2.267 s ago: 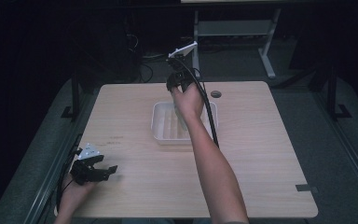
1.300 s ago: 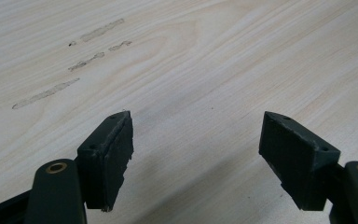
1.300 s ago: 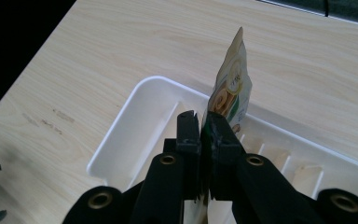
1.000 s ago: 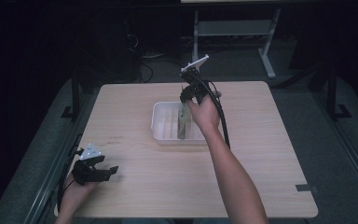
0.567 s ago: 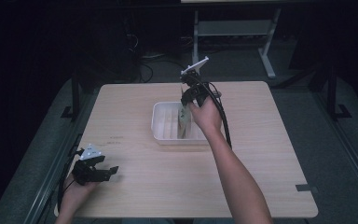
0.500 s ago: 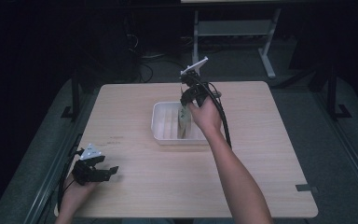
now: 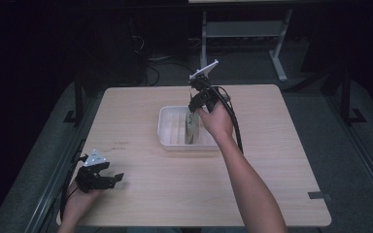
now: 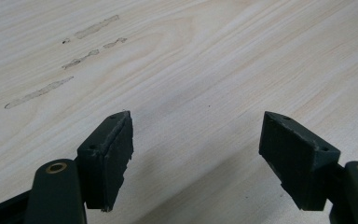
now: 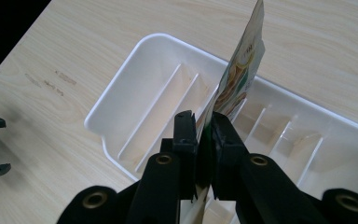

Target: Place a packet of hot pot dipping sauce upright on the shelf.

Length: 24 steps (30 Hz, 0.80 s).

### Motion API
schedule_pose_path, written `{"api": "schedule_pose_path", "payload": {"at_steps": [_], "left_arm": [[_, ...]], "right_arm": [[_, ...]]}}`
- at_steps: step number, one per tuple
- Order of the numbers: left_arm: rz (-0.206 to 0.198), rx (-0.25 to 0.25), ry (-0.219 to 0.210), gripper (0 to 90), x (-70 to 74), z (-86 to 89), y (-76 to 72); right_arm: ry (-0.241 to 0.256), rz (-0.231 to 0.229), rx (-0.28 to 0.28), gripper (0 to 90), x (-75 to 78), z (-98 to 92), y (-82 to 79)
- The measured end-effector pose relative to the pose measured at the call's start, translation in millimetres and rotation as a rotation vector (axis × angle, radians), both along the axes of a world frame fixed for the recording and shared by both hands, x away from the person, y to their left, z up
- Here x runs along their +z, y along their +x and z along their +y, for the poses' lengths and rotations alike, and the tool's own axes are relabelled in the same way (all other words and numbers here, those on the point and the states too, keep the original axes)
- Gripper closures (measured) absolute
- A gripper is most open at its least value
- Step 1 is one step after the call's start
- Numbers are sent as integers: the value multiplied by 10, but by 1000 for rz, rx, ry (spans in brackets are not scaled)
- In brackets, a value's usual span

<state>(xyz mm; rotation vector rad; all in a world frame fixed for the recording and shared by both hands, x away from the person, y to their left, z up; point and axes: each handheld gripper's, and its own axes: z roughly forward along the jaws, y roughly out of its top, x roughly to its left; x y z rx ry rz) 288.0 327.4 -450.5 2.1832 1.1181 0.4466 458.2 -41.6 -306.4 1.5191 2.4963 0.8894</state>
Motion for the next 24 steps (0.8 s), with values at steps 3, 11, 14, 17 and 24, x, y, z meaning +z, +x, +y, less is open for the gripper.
{"api": "schedule_pose_path", "payload": {"at_steps": [3,11,14,17,24], "left_arm": [[0,0,0,255,-1,-2,-1],[-1,0,1,255,0,-1,0],[-2,1,-1,255,-1,-3,-1],[-3,2,-1,255,-1,-2,-1],[-5,2,1,255,0,-8,-4]], "right_arm": [[6,-1,-1,809,15,-15,-9],[24,-8,8,788,55,-68,-39],[31,-11,9,776,76,-91,-53],[36,-9,11,758,92,-120,-68],[62,-21,16,730,130,-217,-125]]}}
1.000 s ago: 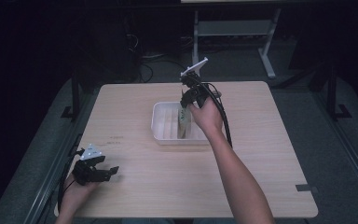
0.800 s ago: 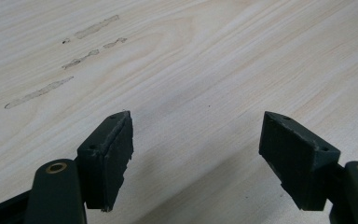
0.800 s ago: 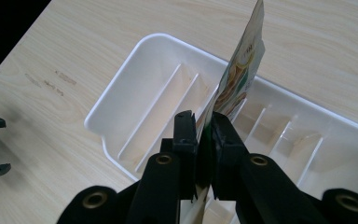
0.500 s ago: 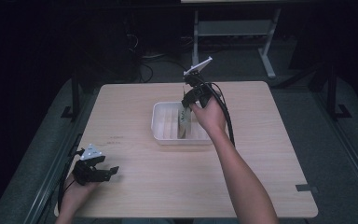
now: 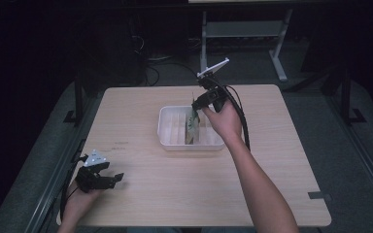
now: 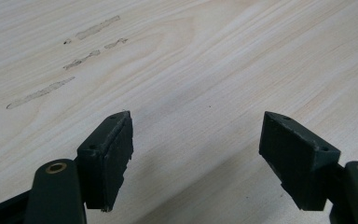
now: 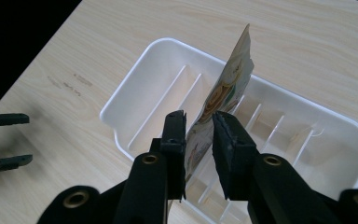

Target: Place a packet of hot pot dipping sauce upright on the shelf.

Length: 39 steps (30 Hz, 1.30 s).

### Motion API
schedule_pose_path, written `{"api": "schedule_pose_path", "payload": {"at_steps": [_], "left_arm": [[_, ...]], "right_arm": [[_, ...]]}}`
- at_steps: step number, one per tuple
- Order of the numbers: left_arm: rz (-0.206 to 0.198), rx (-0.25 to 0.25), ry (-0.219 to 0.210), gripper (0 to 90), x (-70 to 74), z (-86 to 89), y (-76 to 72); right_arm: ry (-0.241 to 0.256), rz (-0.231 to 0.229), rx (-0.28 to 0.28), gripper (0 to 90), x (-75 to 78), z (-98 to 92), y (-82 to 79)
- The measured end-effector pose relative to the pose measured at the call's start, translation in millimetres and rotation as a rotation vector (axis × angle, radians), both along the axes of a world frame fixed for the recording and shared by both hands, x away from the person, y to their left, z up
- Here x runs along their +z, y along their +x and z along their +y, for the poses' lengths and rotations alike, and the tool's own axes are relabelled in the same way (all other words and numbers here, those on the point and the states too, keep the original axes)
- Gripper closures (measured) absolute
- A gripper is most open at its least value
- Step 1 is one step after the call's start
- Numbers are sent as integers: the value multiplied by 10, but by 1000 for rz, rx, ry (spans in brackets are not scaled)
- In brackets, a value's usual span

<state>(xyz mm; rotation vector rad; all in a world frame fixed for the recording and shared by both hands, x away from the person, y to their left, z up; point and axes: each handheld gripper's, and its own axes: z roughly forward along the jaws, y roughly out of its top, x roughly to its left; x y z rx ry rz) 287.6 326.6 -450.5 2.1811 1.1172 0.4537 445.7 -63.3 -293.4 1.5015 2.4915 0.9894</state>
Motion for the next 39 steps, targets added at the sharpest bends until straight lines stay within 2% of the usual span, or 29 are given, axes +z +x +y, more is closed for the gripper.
{"api": "schedule_pose_path", "payload": {"at_steps": [9,20,26,32,39], "left_arm": [[3,-2,8,255,-3,-7,0],[4,-4,13,255,-7,-10,1],[6,-3,15,255,-12,-15,2],[4,-5,16,255,-16,-22,3],[5,-1,17,255,-14,-16,3]], "right_arm": [[31,-17,-5,685,76,-172,-81],[90,-16,10,614,87,-367,-162],[117,-34,18,582,108,-456,-226],[117,-40,26,563,105,-514,-286],[118,-43,20,536,32,-621,-345]]}}
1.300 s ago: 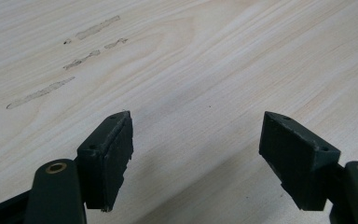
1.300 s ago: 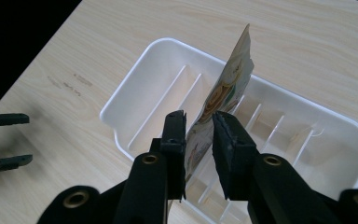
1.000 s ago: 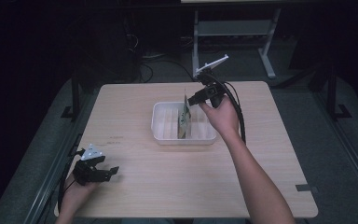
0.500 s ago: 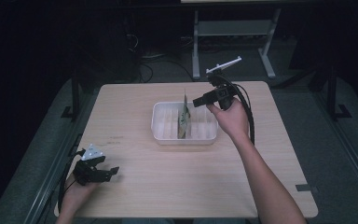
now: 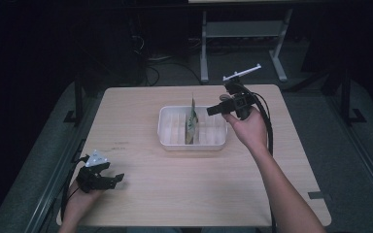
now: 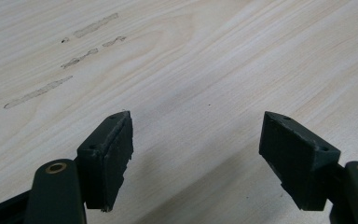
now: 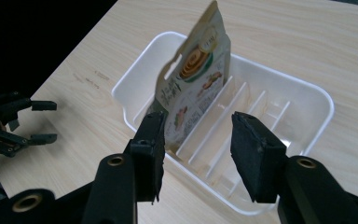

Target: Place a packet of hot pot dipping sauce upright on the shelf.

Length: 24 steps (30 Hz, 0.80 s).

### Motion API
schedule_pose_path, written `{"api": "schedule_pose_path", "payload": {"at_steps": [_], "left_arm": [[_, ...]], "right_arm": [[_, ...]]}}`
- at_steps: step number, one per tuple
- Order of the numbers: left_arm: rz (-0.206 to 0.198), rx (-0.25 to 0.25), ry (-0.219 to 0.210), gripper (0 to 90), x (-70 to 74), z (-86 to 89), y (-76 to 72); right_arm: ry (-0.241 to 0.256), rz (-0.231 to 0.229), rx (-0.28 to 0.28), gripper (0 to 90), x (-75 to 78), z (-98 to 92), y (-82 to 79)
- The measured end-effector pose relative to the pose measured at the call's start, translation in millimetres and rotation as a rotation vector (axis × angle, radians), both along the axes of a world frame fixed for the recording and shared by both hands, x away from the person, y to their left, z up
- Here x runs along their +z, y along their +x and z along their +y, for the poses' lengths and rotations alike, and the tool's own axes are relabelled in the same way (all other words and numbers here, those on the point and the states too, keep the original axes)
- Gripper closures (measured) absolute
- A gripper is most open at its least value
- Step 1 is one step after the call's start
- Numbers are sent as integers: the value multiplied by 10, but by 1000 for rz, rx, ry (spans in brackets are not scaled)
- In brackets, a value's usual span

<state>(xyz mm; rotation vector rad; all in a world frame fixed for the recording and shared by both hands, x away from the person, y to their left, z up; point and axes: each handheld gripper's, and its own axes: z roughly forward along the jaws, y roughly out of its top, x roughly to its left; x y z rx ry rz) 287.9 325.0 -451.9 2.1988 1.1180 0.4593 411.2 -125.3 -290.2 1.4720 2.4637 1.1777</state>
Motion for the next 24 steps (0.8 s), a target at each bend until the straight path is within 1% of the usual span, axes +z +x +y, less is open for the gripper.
{"api": "schedule_pose_path", "payload": {"at_steps": [10,13,16,24], "left_arm": [[-3,-1,4,255,1,-13,-4],[-3,1,1,255,0,-19,-6],[-2,-1,7,255,-1,-20,-4],[1,1,6,254,-4,-18,-2]], "right_arm": [[3,12,-15,520,-118,-154,-48],[-1,15,-21,512,-156,-199,-67],[-4,17,-27,494,-200,-250,-85],[-11,29,-42,484,-303,-366,-129]]}}
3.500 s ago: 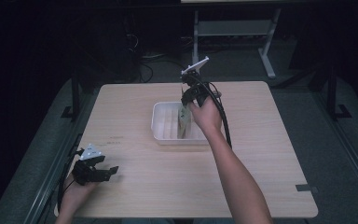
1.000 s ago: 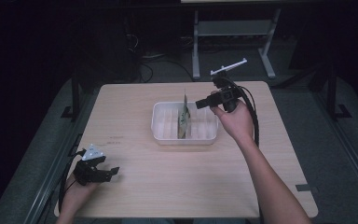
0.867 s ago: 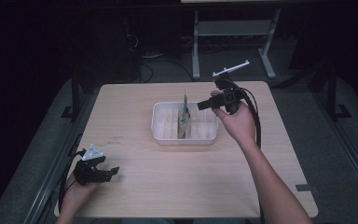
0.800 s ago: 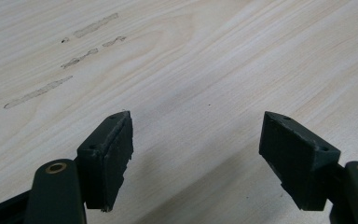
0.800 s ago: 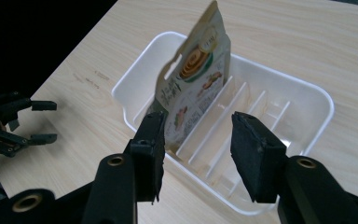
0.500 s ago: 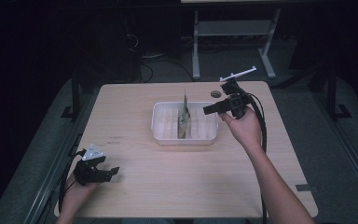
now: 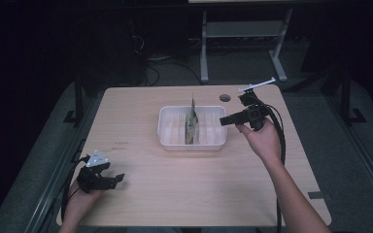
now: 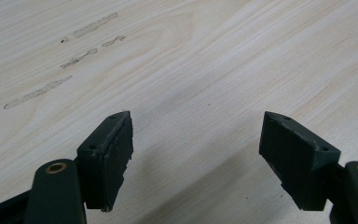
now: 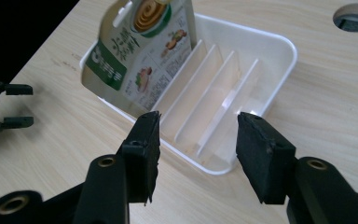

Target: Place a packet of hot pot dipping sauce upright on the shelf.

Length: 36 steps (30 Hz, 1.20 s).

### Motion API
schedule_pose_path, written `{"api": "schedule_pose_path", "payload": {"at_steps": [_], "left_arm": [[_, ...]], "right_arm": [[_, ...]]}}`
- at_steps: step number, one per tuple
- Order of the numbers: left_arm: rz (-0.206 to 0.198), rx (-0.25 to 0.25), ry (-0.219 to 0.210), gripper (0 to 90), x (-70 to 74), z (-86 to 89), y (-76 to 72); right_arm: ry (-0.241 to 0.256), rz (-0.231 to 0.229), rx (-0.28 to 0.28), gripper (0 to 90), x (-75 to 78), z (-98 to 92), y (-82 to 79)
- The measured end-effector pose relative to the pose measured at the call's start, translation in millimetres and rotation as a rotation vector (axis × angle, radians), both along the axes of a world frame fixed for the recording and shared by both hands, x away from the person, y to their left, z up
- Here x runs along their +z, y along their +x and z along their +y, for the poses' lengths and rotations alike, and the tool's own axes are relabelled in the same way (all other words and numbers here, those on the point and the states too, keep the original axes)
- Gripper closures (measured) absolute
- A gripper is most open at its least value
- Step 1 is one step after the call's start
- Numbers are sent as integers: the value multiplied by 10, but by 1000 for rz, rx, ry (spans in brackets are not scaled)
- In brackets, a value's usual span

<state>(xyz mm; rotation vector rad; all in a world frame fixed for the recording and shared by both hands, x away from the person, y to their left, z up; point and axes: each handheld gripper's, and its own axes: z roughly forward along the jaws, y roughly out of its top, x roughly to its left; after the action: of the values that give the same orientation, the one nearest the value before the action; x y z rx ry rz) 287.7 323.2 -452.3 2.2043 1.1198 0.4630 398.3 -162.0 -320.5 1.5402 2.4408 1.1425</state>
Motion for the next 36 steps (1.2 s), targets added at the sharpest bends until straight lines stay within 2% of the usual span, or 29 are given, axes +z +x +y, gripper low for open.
{"api": "schedule_pose_path", "payload": {"at_steps": [17,36], "left_arm": [[2,-1,3,250,-11,-9,1],[8,0,7,248,-18,-8,5]], "right_arm": [[12,23,-26,467,-206,-235,-92],[-4,35,-51,445,-391,-456,-249]]}}
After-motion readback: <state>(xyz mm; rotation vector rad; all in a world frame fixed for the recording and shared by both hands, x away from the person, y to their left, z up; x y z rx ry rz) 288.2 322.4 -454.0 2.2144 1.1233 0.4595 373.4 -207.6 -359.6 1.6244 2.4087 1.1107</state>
